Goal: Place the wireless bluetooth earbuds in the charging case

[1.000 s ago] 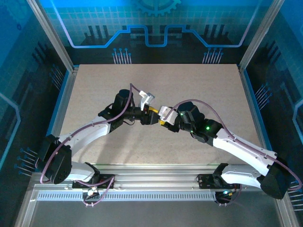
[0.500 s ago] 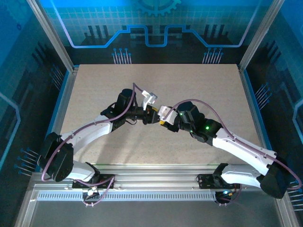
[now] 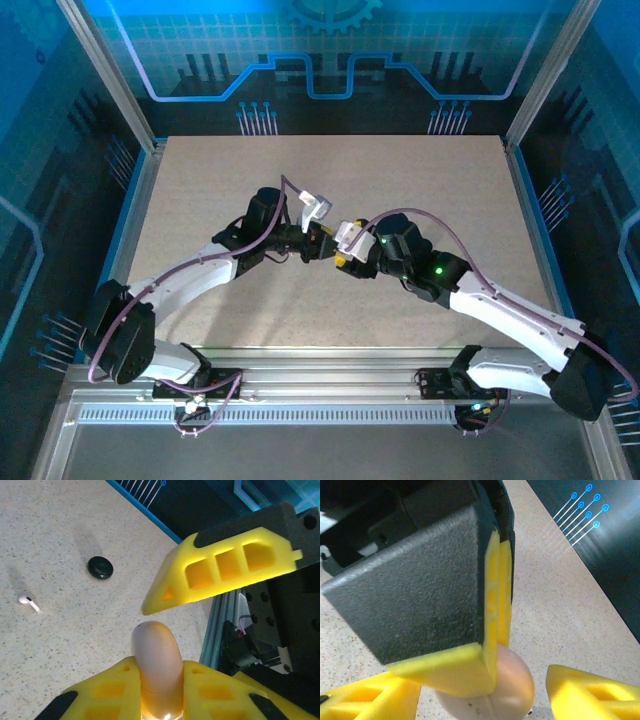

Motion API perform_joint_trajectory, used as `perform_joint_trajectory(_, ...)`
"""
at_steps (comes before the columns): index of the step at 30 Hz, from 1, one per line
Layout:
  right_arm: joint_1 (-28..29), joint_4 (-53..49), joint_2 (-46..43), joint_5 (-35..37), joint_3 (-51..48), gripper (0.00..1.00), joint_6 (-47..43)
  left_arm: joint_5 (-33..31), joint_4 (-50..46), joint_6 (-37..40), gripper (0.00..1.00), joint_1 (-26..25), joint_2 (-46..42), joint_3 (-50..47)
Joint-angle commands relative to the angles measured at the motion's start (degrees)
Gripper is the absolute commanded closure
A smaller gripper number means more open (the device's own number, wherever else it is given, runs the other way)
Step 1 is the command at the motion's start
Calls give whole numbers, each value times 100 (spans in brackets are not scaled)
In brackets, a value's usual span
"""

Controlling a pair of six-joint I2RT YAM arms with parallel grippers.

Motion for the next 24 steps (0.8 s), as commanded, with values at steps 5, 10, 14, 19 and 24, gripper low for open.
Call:
perform_joint_trajectory(5,-904,-68,-624,-1854,-200,33,454,261,1015,547,88,184,-300,-478)
perform_joint_trajectory(10,-1714,-206,-709,-3652,-210,35,455,785,1963,838,88,186,-621,-1041)
perform_joint_trajectory(14,-2117,-569,-363,-4834,169,38,471,999,2490,937,89,179,-796,-1370)
perform_joint_trajectory(19,-2205,-1314,280,-5697,770,43,138,1315,2683,982,88,140,-809,-1412)
perform_joint_trajectory(24,-2131,-1757,729,-5934,1184,47,-184,1481,2711,982,87,88,-791,-1382)
